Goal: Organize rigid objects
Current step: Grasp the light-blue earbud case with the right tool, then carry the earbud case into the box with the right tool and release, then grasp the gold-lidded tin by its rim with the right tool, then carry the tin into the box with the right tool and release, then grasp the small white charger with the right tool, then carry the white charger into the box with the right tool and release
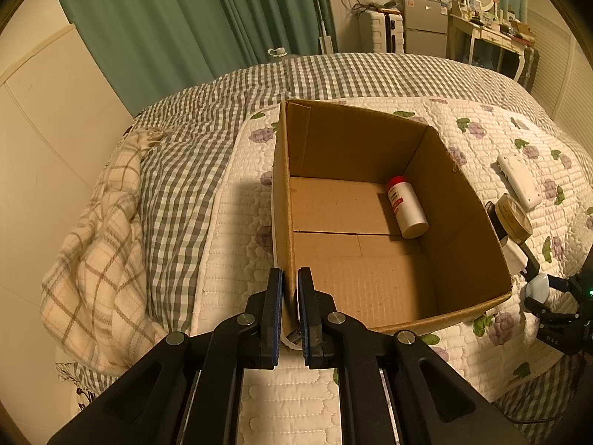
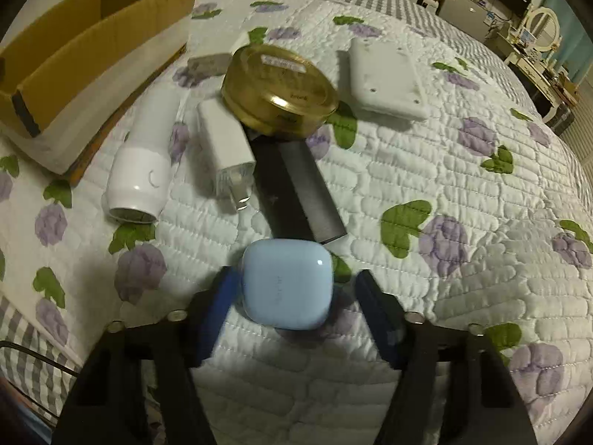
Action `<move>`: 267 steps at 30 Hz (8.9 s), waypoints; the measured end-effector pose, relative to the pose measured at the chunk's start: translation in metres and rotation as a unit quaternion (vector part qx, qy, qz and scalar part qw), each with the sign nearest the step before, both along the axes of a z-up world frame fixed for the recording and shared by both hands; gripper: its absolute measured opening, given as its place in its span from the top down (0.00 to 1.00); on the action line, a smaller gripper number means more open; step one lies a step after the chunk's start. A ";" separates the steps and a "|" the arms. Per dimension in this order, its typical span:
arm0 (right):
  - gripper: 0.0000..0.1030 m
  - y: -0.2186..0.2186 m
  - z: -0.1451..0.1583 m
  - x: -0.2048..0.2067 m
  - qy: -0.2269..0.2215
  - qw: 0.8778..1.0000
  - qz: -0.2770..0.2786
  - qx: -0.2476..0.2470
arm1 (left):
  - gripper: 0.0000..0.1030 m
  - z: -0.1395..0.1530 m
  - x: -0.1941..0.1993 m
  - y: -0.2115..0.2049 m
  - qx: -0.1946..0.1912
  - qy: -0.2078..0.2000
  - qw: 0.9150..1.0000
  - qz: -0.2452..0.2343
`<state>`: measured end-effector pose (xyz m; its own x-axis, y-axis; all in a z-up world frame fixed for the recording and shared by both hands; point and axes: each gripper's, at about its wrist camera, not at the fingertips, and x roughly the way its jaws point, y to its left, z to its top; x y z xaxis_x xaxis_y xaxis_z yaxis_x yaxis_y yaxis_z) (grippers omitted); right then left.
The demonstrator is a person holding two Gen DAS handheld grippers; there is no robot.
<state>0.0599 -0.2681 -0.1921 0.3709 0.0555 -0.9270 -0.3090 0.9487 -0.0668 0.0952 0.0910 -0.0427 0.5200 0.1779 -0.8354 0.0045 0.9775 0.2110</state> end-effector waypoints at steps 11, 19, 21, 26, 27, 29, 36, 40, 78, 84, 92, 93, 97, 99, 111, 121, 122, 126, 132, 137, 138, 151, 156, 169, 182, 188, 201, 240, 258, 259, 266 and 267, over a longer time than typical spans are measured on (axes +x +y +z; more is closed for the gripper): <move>0.52 -0.001 0.019 -0.002 -0.017 0.999 0.005 0.033 | 0.92 0.000 0.000 0.000 0.000 0.000 1.000 0.000; 0.52 0.025 0.110 0.020 -0.097 0.992 0.053 0.058 | 0.92 0.001 -0.001 -0.001 -0.002 -0.001 1.000 -0.001; 0.52 0.041 0.139 0.027 -0.125 0.987 0.075 0.067 | 0.92 0.001 -0.001 -0.002 -0.003 -0.002 1.000 -0.002; 0.52 0.091 0.180 0.041 -0.162 0.975 0.122 0.089 | 0.92 0.001 0.000 -0.002 -0.001 -0.002 1.000 -0.002; 0.52 0.100 0.183 0.045 -0.163 0.973 0.131 0.093 | 0.92 0.001 0.000 -0.002 -0.001 -0.002 1.000 -0.002; 0.52 0.119 0.181 0.050 -0.159 0.972 0.144 0.101 | 0.92 0.000 0.000 -0.002 -0.001 -0.002 1.000 -0.003; 0.52 0.181 0.137 0.065 -0.100 0.973 0.177 0.106 | 0.92 0.000 0.000 -0.001 -0.002 -0.002 1.000 -0.005; 0.52 0.196 0.106 0.063 -0.072 0.975 0.192 0.090 | 0.92 -0.001 0.000 0.000 -0.004 -0.001 1.000 -0.005; 0.17 0.000 0.186 0.054 -0.188 0.980 0.030 0.054 | 0.92 -0.002 -0.001 -0.004 0.005 0.003 1.000 0.001; 0.17 -0.017 0.117 0.061 -0.137 0.990 0.008 0.033 | 0.92 -0.003 -0.001 -0.006 0.014 0.004 1.000 0.004; 0.17 -0.006 0.061 0.067 -0.079 0.995 0.016 0.062 | 0.92 -0.003 -0.001 -0.007 0.016 0.005 1.000 0.007; 0.17 -0.004 0.059 0.067 -0.078 0.995 0.016 0.065 | 0.92 -0.003 -0.001 -0.007 0.016 0.005 1.000 0.007; 0.17 0.010 0.055 0.072 -0.075 0.994 0.021 0.071 | 0.92 -0.003 0.000 -0.007 0.016 0.005 1.000 0.007; 0.17 0.018 0.053 0.076 -0.074 0.995 0.023 0.068 | 0.92 -0.003 0.000 -0.007 0.016 0.005 1.000 0.007; 0.18 0.052 0.027 0.097 -0.072 0.997 0.015 0.004 | 0.92 -0.003 -0.001 -0.008 0.014 0.004 1.000 0.005; 0.49 0.032 0.053 0.088 -0.113 0.994 0.011 0.001 | 0.92 -0.003 0.000 -0.009 0.013 0.004 1.000 0.005; 0.51 0.030 0.056 0.088 -0.119 0.993 0.008 -0.002 | 0.92 -0.003 0.000 -0.009 0.014 0.005 1.000 0.005; 0.73 0.028 0.053 0.089 -0.117 0.993 0.008 -0.017 | 0.92 -0.003 0.000 -0.009 0.014 0.004 1.000 0.005; 0.76 0.023 0.052 0.085 -0.116 0.993 0.003 -0.005 | 0.92 -0.003 0.000 -0.009 0.014 0.004 1.000 0.005; 0.77 0.020 0.069 0.077 -0.130 0.991 0.008 0.004 | 0.92 -0.003 -0.001 -0.008 0.010 0.003 1.000 0.004; 0.77 0.020 0.073 0.075 -0.134 0.991 0.010 0.005 | 0.92 -0.003 -0.001 -0.008 0.009 0.003 1.000 0.004; 0.77 0.060 0.182 0.046 -0.223 0.971 0.075 0.036 | 0.92 0.000 -0.002 -0.006 -0.002 0.003 1.000 0.000; 0.77 0.097 0.210 0.041 -0.236 0.962 0.117 0.070 | 0.92 0.000 -0.002 -0.006 -0.006 0.002 1.000 -0.002; 0.77 0.199 0.162 0.048 -0.175 0.959 0.198 0.102 | 0.92 0.001 -0.005 -0.002 -0.015 -0.004 1.000 -0.007; 0.77 0.219 0.100 0.058 -0.115 0.970 0.200 0.079 | 0.92 0.001 -0.006 -0.002 -0.014 -0.005 1.000 -0.011; 0.48 0.214 0.113 0.045 -0.131 0.966 0.205 0.080 | 0.92 0.000 -0.006 -0.002 -0.013 -0.003 1.000 -0.010; 0.32 0.127 0.173 0.030 -0.201 0.966 0.142 0.073 | 0.92 0.000 -0.004 -0.004 -0.011 -0.002 1.000 -0.002; 0.76 0.059 0.019 0.043 -0.047 0.994 0.081 0.052 | 0.92 -0.001 -0.003 -0.006 -0.003 0.001 1.000 0.004; 0.78 0.077 0.147 0.043 -0.179 0.975 0.119 0.056 | 0.92 -0.002 -0.005 -0.006 -0.008 -0.001 1.000 0.002; 0.78 0.081 0.154 0.045 -0.185 0.973 0.123 0.058 | 0.92 -0.002 -0.005 -0.006 -0.008 -0.001 1.000 0.002; 0.78 0.134 0.180 0.059 -0.206 0.961 0.163 0.082 | 0.92 -0.001 -0.004 -0.005 -0.010 -0.001 1.000 -0.001; 0.78 0.142 0.179 0.061 -0.202 0.961 0.168 0.090 | 0.92 -0.001 -0.004 -0.005 -0.011 -0.001 1.000 -0.002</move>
